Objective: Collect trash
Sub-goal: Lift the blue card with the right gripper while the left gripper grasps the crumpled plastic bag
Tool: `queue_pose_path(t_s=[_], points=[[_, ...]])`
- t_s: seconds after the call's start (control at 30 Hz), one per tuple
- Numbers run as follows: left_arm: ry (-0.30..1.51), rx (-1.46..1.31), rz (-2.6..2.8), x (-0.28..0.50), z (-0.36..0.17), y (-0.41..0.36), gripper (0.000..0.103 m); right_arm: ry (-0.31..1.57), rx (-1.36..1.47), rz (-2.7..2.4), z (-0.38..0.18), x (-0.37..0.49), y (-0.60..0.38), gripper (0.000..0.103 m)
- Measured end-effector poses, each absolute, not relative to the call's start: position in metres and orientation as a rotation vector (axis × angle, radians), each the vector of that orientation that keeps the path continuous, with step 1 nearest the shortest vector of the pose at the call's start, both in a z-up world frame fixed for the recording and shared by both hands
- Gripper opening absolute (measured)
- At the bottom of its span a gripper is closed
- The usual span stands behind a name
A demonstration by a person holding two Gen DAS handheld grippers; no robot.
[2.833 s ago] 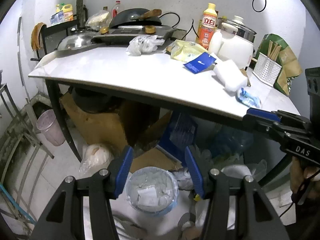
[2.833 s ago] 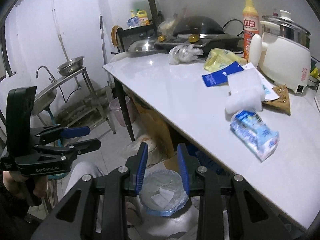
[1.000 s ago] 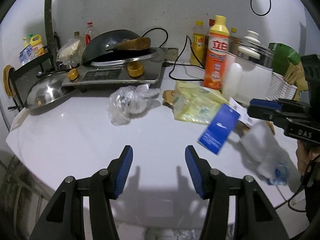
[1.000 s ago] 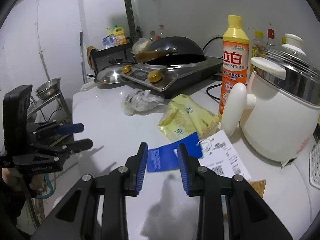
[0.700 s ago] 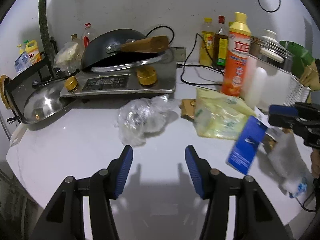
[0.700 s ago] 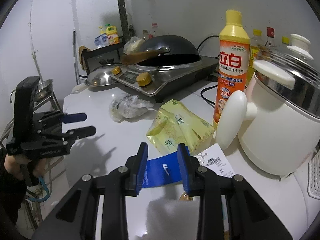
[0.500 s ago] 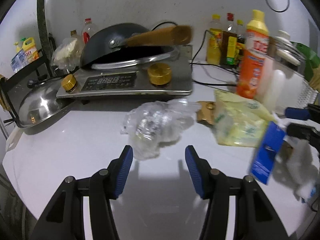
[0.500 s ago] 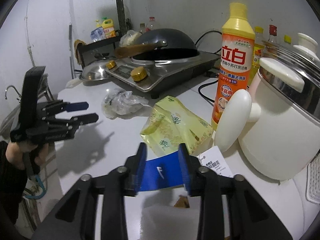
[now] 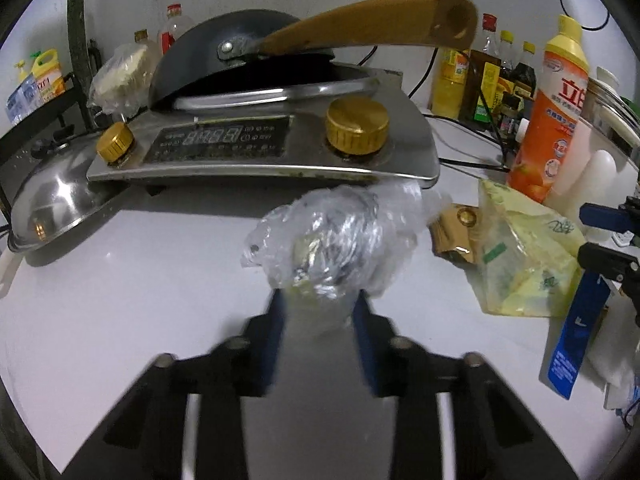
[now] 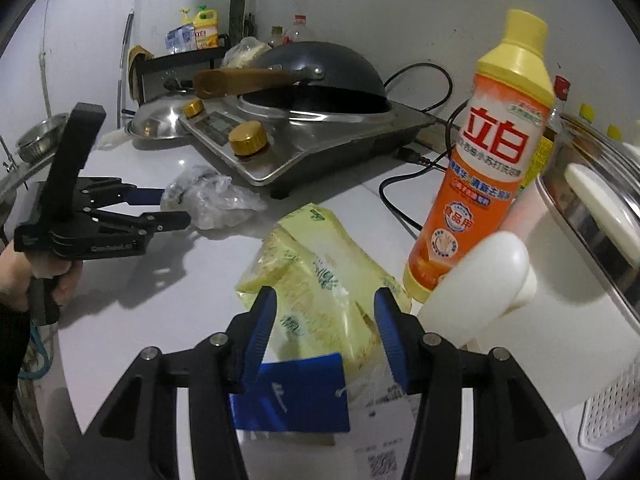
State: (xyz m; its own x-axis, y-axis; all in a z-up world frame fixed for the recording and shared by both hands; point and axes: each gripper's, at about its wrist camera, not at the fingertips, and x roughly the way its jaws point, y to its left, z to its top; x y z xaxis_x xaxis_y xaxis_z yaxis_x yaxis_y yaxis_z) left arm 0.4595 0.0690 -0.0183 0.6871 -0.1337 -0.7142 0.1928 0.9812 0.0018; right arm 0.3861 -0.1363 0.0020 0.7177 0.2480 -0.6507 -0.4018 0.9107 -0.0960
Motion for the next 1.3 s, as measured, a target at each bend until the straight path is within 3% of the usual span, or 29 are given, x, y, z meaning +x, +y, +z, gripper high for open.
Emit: queue_pose_path(t_s=[0.2,0.37,0.53,1.0,1.3], points=[[0.775,0.066,-0.19,0.459,-0.016,0.073,0.014,0.726,-0.29,0.382,-0.008,0.401,-0.125,0.048],[0.759,0.07,-0.187,0.45,-0.013,0.073,0.011,0.748,-0.313,0.404,-0.019,0.406,-0.119,0.017],[0.745,0.056,-0.171,0.434,-0.008,0.08,0.011,0.725,-0.34,0.415,-0.02,0.403,-0.116,0.005],[0.668,0.028,-0.122,0.372,0.038,0.094,0.011,0.489,-0.351,0.394,0.039,0.353,-0.114,0.003],[0.635,0.016,-0.132,0.328,0.058,0.083,0.011,0.438,-0.343,0.4,0.068,0.315,-0.126,0.003]])
